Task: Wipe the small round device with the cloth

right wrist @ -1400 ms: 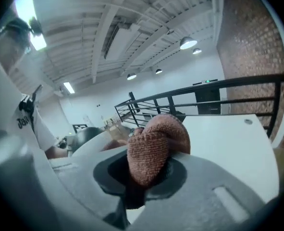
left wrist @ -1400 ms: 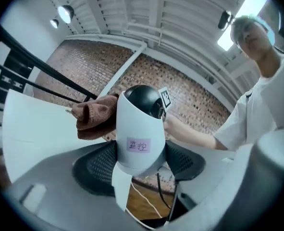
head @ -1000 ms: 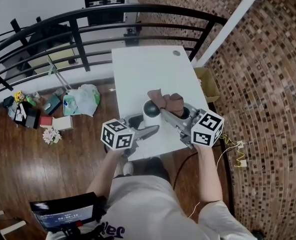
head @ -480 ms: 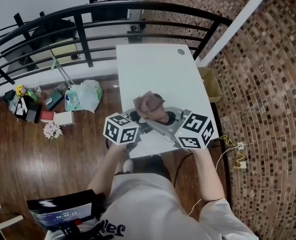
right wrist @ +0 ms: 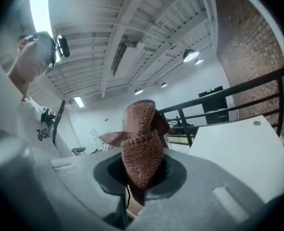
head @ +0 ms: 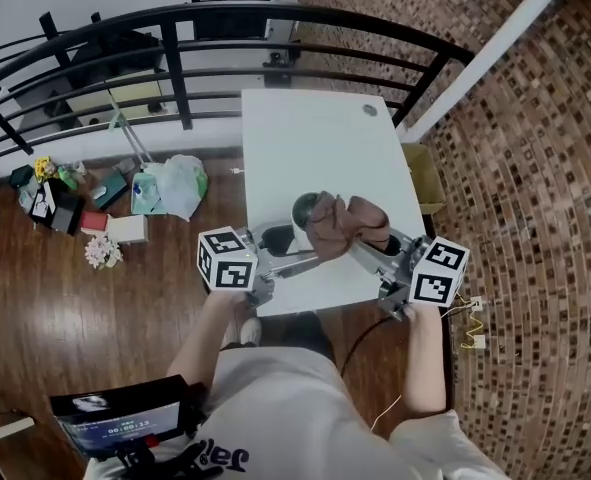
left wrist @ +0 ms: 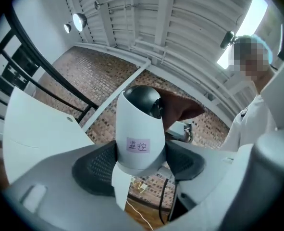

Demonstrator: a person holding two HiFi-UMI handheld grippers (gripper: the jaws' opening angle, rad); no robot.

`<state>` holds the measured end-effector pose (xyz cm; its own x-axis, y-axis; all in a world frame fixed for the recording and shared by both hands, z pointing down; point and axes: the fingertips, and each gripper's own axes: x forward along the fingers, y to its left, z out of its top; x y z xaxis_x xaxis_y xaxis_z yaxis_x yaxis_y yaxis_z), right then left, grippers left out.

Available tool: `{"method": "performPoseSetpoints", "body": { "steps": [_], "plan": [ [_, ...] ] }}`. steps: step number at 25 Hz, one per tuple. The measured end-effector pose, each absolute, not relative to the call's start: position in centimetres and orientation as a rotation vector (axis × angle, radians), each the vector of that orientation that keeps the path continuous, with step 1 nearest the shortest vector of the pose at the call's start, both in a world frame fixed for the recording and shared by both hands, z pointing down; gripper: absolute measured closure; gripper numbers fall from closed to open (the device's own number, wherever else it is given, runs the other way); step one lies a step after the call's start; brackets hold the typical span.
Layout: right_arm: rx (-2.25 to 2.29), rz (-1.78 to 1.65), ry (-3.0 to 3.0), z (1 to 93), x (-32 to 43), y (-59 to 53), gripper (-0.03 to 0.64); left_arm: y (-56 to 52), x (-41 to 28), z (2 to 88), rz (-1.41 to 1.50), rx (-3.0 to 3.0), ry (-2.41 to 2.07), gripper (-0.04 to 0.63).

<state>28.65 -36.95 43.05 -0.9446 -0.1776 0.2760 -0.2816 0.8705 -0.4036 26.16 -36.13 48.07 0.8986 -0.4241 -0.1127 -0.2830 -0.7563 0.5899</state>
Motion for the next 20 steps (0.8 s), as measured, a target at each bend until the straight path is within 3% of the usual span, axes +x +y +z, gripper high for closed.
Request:
{"method": "performPoseSetpoints", "body": {
  "steps": [4,13,20],
  "plan": [
    [0.432,0.795,-2.882,42.7,29.7,-39.5,0.592,-34.3,26.2,45.8,-0.409,2.502,-0.355,0.25],
    [-0.366,1.409,-2.733,44.6,26.9,-38.6,0.594,-30.4,29.4,43.0,-0.373,2.588,-0.062,0.25],
    [-0.361,1.275,-2.827,41.8,28.8,-38.5,0.592,-32.6,27.6,44.5,-0.39,2.548,-0.219,0.252]
  ]
}}
